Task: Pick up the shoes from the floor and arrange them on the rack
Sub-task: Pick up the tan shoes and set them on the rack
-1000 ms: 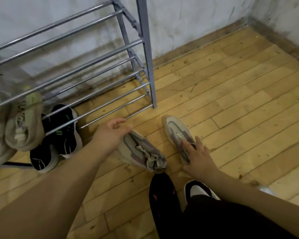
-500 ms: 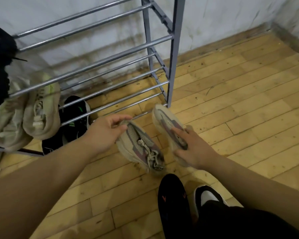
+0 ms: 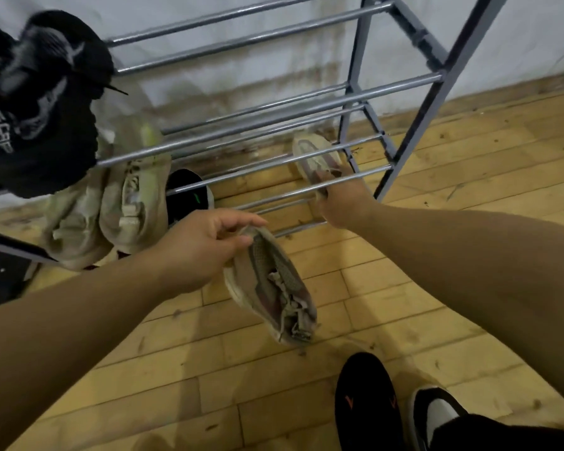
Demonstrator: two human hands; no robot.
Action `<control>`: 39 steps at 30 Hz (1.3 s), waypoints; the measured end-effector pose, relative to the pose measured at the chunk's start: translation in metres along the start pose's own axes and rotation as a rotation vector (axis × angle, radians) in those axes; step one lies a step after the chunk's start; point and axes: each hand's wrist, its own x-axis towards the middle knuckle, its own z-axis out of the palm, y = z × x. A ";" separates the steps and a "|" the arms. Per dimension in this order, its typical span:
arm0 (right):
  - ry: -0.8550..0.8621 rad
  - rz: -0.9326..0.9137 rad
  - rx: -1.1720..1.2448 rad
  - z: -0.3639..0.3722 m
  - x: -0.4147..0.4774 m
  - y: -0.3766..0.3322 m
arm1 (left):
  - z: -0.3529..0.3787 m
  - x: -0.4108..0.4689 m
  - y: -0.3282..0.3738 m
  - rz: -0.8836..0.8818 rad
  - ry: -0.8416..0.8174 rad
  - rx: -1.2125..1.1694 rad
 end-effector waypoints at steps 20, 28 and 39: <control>-0.024 -0.020 0.565 -0.011 -0.099 -0.053 | -0.017 -0.004 -0.028 -0.109 0.065 -0.373; -0.299 -0.302 0.441 -0.013 -0.186 -0.059 | 0.002 0.003 -0.016 -0.186 0.145 -0.596; -0.216 -0.159 0.227 0.020 -0.185 -0.028 | -0.002 0.015 -0.008 0.219 0.177 0.683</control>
